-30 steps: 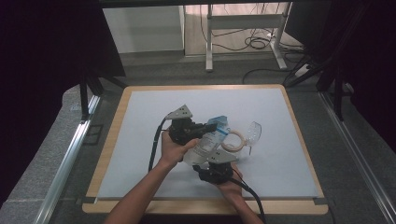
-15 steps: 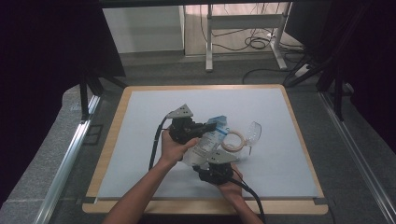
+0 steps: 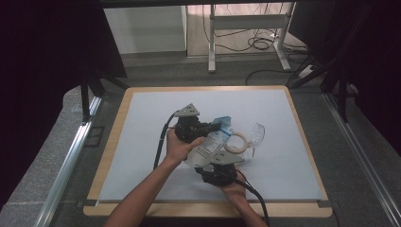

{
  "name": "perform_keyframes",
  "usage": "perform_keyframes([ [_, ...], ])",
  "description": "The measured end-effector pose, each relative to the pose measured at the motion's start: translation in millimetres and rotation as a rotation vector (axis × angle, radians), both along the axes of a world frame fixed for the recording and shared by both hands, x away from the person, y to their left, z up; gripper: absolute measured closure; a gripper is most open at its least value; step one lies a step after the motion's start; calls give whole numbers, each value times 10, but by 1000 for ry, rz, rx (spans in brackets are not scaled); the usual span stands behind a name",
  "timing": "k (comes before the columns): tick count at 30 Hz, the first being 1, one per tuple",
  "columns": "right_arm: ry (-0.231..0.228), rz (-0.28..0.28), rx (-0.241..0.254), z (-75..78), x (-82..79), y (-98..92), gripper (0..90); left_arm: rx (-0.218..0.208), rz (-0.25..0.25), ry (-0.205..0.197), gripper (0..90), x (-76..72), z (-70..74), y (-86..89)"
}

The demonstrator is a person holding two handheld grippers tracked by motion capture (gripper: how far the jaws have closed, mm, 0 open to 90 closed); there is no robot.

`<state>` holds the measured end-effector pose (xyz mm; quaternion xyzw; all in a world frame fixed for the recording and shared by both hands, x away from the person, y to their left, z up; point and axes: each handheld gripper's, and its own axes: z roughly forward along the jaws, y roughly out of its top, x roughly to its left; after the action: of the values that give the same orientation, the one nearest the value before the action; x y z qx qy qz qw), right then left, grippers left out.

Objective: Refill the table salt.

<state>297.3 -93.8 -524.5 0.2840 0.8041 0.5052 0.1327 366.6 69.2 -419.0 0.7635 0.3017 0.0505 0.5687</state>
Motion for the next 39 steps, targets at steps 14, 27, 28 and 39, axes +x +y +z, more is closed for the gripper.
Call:
perform_keyframes([
  [14,35,-11,75,5,26,-23,519,52,-3,9,899,95,28,-122],
  [27,48,10,102,29,25,-21,523,92,-3,21,899,122,25,-205],
  [28,46,10,105,28,26,-20,524,99,-7,22,899,129,23,-213],
  [39,46,22,127,47,39,-25,528,132,-6,30,899,154,58,-248],
])
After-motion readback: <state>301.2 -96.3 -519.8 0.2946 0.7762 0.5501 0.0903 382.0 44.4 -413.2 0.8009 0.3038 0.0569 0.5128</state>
